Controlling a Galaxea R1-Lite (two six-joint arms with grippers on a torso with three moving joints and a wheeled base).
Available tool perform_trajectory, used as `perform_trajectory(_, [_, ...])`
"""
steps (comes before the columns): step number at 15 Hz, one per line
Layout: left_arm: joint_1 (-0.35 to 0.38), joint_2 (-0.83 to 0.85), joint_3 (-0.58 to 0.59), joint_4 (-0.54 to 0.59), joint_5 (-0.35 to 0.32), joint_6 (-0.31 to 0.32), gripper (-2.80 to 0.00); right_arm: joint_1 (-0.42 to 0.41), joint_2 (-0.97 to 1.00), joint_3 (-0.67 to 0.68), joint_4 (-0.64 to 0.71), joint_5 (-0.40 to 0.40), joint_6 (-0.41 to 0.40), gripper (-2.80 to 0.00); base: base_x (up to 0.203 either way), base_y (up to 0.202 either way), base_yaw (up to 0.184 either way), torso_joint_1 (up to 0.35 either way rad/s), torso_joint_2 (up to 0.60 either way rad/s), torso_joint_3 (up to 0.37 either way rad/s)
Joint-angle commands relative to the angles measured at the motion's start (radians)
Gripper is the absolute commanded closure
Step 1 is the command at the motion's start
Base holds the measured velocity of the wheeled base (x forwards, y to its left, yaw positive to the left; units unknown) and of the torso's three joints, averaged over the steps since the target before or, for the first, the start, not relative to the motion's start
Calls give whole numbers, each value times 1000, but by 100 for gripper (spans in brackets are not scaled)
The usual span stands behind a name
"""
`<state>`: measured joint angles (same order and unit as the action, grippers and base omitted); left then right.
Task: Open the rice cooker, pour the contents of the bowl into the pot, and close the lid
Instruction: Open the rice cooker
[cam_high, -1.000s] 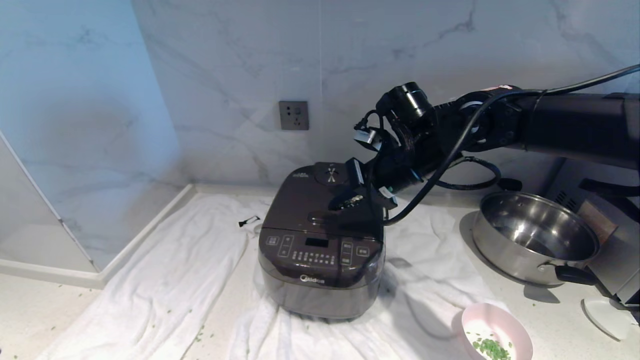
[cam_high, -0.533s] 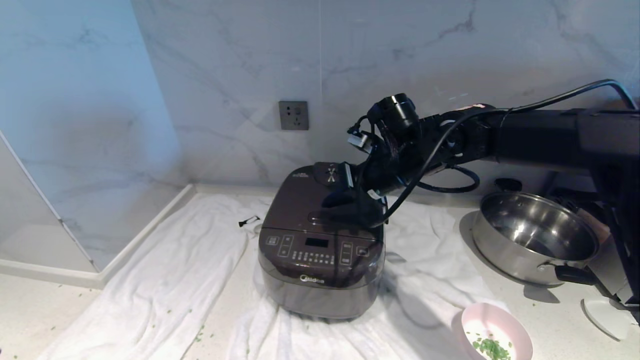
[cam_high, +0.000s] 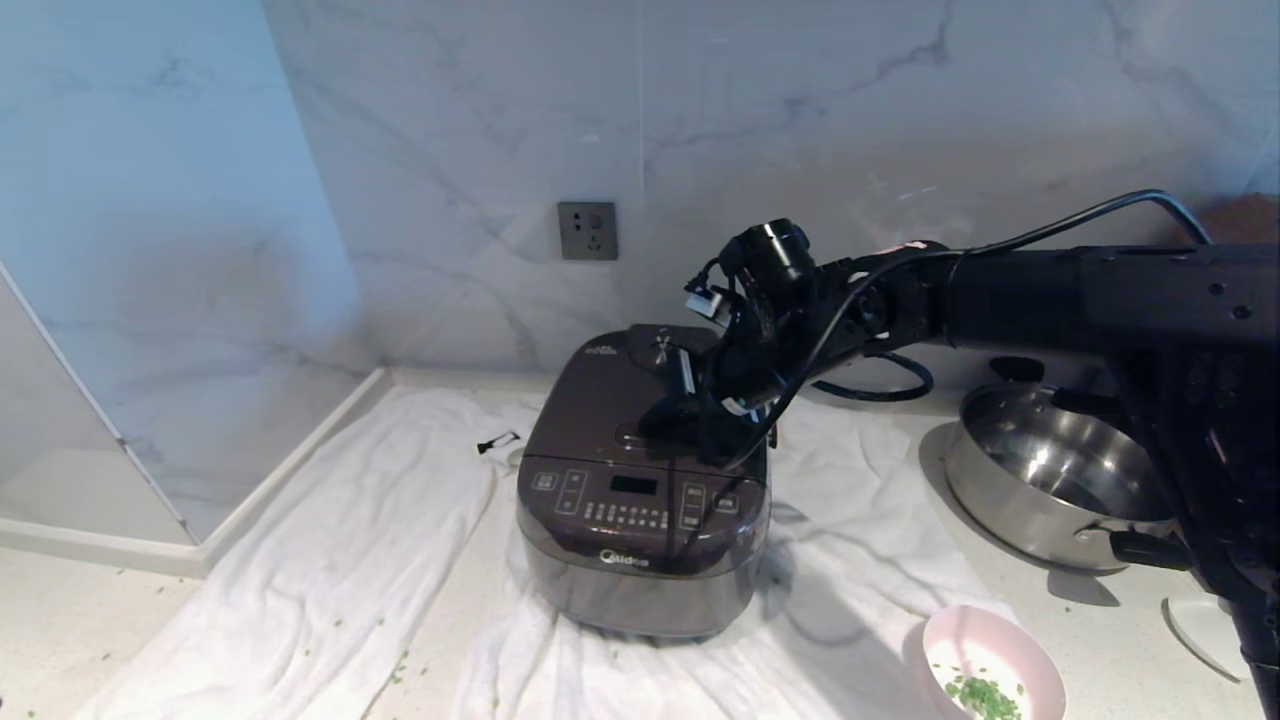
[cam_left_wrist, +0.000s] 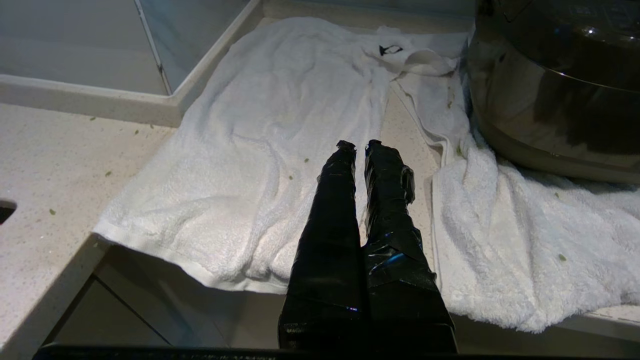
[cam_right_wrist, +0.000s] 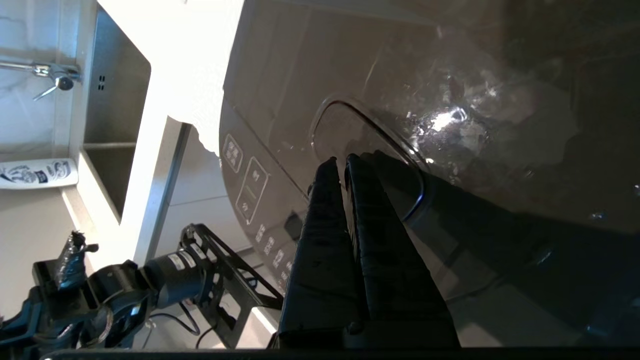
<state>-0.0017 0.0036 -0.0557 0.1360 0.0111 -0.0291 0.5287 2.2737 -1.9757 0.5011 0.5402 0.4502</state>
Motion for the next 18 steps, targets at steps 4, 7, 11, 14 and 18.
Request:
perform_trajectory(4, [0,1,-1,1,0,-1,0,-1,9,0,2,4,4,0,0,0,0,0,0,0])
perform_trajectory(7, [0,1,-1,1,0,-2,0,-5,9,13,2,4,4,0,0,0,0,0,0,0])
perform_trajectory(11, [0,1,-1,1,0,-2,0,-9,12,23,4,4,4,0,0,0,0,0,0,0])
perform_trajectory(14, [0,1,1,1,1,-2,0,-15,19,36,3,6,4,0,0,0,0,0,0,0])
perform_trajectory(18, [0,0,1,1,1,-2,0,-21,15,37,2,4,3,0,0,0,0,0,0,0])
